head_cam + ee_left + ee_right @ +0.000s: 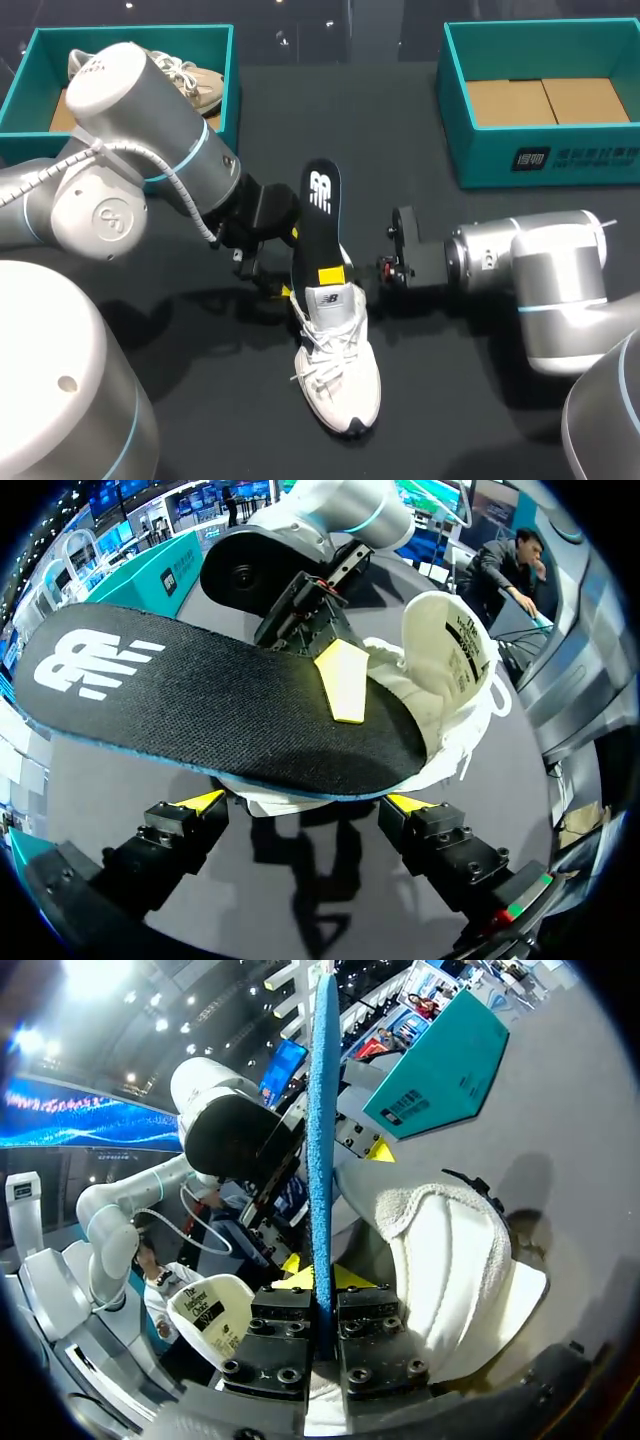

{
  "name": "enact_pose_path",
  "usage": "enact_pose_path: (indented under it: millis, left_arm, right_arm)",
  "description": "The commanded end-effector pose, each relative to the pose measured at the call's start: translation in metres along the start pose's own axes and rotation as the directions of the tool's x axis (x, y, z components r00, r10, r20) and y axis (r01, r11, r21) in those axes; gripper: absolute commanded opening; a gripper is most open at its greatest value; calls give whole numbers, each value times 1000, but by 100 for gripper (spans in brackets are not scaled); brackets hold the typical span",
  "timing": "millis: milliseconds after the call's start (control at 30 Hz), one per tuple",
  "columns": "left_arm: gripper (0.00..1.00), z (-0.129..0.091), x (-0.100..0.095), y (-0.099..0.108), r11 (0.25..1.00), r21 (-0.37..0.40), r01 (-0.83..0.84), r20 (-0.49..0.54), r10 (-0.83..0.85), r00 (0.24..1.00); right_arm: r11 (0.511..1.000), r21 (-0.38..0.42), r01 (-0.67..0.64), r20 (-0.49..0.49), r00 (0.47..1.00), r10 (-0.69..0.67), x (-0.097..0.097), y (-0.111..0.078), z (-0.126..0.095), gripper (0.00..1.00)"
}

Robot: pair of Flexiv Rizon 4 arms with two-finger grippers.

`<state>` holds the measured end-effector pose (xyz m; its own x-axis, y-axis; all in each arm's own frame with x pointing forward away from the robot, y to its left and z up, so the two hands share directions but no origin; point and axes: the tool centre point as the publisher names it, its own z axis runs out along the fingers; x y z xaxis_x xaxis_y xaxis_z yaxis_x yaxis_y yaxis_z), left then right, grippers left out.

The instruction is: Take the shoe out of the shoebox, open the shoe tongue, remove and reinsert the insole, then place the shoe into the shoebox

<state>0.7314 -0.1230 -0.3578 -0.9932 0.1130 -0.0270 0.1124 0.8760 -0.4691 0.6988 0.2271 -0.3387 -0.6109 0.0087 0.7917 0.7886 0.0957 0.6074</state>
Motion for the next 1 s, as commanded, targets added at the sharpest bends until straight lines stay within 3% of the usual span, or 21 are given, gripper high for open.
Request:
enact_pose_path:
  millis: [33,367,400,633,700,1000]
  left_arm:
    - [100,1,0,0,1000,-2,-1,1,1,1000]
    - [100,1,0,0,1000,-2,-1,1,1,1000]
    - [100,1,0,0,1000,-2,-1,1,1,1000]
    - [100,1,0,0,1000,-2,-1,1,1,1000]
    - [100,1,0,0,1000,-2,-1,1,1,1000]
    - [100,1,0,0,1000,-2,-1,1,1,1000]
  right_arm:
    - [1000,11,-4,-6,1000,5,-1,-11,2,0]
    - [999,2,46,-21,999,-46,0,3,0,0]
    - [999,4,49,-21,999,-49,1,4,0,5]
    - [997,12,79,-24,997,-79,6,11,0,14]
    - [996,15,85,-24,996,-84,7,12,-1,20]
    - [994,28,104,-30,994,-103,11,20,-1,23]
